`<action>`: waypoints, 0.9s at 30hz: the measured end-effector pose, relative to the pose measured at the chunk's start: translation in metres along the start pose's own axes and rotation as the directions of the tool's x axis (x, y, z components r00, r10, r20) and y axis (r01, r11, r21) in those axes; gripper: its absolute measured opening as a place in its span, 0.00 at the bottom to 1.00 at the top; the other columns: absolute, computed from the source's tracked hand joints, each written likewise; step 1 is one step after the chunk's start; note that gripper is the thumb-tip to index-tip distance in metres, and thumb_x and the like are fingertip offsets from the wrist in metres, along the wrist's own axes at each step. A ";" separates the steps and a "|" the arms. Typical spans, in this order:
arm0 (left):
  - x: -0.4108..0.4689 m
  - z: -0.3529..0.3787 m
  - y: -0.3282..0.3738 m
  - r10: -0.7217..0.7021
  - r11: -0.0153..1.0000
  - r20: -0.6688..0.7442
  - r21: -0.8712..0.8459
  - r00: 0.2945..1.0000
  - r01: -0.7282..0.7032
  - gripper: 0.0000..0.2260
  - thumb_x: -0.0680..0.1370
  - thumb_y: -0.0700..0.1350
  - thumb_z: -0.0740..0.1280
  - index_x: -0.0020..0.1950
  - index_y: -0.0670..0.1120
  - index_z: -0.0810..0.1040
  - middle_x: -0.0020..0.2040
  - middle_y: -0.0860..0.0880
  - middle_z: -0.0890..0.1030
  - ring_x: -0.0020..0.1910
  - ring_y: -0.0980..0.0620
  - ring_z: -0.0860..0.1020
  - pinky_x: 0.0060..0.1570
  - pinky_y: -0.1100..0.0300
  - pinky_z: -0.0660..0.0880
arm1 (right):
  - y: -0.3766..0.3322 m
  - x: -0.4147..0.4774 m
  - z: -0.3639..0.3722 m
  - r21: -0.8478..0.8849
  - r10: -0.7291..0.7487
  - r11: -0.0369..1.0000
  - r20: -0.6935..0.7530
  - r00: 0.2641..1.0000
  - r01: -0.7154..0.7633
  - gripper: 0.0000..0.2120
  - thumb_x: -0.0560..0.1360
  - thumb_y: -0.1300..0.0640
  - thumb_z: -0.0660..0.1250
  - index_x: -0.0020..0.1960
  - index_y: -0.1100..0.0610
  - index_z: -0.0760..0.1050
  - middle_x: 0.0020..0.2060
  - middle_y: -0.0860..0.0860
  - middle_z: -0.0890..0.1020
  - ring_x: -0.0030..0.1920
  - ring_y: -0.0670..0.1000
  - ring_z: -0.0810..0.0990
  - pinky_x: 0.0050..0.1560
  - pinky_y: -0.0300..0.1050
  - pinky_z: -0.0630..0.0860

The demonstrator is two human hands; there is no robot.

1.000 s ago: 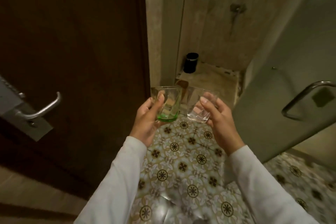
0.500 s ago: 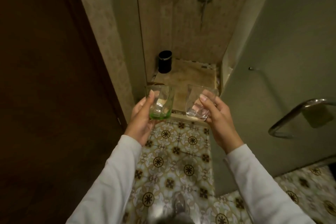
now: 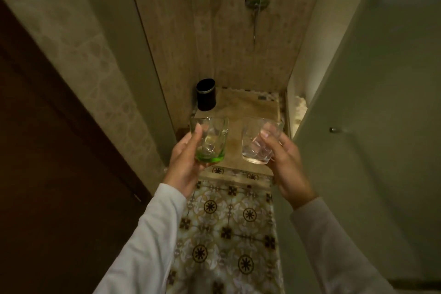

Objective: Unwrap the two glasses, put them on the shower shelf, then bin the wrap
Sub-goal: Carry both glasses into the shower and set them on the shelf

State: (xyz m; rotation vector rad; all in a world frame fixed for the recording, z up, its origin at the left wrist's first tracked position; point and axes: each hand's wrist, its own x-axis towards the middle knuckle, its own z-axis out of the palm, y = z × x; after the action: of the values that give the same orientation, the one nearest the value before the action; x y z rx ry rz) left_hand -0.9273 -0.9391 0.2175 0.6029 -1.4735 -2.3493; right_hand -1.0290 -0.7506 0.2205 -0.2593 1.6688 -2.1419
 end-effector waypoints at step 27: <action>0.428 0.020 0.102 -0.057 0.998 0.073 -0.012 0.996 0.058 0.32 0.68 0.65 0.70 0.66 0.48 0.78 0.61 0.45 0.83 0.60 0.46 0.81 0.56 0.47 0.79 | -0.044 0.407 0.059 -0.100 -0.072 0.993 -0.093 0.993 0.062 0.29 0.67 0.41 0.76 0.63 0.53 0.80 0.46 0.49 0.88 0.45 0.45 0.87 0.41 0.38 0.81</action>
State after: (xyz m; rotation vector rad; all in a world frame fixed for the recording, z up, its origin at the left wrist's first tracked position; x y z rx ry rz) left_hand -1.3049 -1.1656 0.2371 0.5693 -1.4879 -2.4473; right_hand -1.3808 -0.9683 0.2368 -0.2474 1.8465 -2.1554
